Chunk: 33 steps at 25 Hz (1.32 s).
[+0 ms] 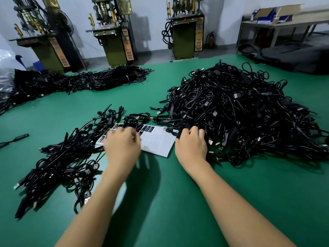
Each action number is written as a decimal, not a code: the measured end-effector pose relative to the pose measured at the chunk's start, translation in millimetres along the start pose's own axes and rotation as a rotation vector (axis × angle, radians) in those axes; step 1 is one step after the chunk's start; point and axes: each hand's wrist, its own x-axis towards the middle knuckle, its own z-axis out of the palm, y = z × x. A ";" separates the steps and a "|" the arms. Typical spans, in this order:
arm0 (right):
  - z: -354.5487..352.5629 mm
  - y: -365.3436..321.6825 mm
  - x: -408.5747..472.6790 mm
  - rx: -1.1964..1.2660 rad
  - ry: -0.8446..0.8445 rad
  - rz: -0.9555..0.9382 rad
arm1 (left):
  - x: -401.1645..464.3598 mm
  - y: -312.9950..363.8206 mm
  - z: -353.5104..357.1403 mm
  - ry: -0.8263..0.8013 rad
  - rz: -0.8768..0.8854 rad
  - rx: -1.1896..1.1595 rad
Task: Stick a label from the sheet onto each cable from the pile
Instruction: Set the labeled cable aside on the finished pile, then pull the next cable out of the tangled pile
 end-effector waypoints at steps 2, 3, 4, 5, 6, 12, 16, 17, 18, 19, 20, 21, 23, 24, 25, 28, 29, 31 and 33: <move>1.1 -0.2 -0.1 -0.022 -0.011 -0.025 | -20.7 28.6 17.1 -0.009 0.112 -0.254; 0.5 -0.5 -0.1 -0.019 -0.016 -0.039 | -29.2 36.7 24.7 -0.018 0.144 -0.338; -0.9 -1.0 -0.9 -0.011 -0.013 -0.051 | -34.9 38.8 30.5 -0.035 0.158 -0.413; -4.3 -3.1 -3.3 0.000 0.008 -0.067 | -36.9 37.4 33.8 -0.053 0.142 -0.489; -8.4 -5.8 -5.5 0.019 0.067 -0.092 | -36.4 33.8 34.9 -0.077 0.083 -0.601; -13.4 -29.4 -23.2 0.313 0.623 -0.567 | -12.1 23.4 18.8 -0.641 -0.539 -1.557; -10.8 -46.0 -41.2 0.357 0.373 -0.886 | -5.0 8.9 10.4 -0.908 -0.551 -1.688; -10.8 -46.6 -41.5 0.353 0.320 -0.899 | -3.6 7.5 10.5 -0.903 -0.553 -1.715; -11.6 -45.9 -40.3 0.363 0.278 -0.901 | -3.4 7.8 10.5 -0.882 -0.568 -1.742; -12.8 -44.8 -38.5 0.385 0.243 -0.907 | -3.5 7.5 12.2 -0.839 -0.575 -1.749; -14.0 -42.8 -36.4 0.416 0.213 -0.917 | -2.8 9.0 12.8 -0.789 -0.555 -1.745; -15.0 -40.2 -34.1 0.457 0.188 -0.910 | -2.3 9.1 14.4 -0.718 -0.522 -1.721; -15.4 -34.3 -29.4 0.584 0.170 -0.746 | -5.2 9.9 18.6 -0.612 -0.437 -1.651; -14.3 -31.0 -26.5 0.659 0.184 -0.604 | -6.8 11.4 20.7 -0.606 -0.407 -1.597; -12.0 -27.7 -22.9 0.729 0.193 -0.466 | -7.6 13.0 22.0 -0.620 -0.385 -1.533; -6.4 -20.8 -13.8 0.828 0.140 -0.282 | -8.9 17.1 25.5 -0.702 -0.326 -1.377; -4.4 -19.4 -11.9 0.795 0.110 -0.290 | -8.3 17.5 25.8 -0.722 -0.318 -1.343; 0.2 -17.8 -9.3 0.623 0.017 -0.309 | -6.9 18.0 24.3 -0.746 -0.301 -1.283; 5.6 -16.0 -8.0 0.435 -0.035 -0.274 | -6.9 18.9 20.5 -0.778 -0.274 -1.229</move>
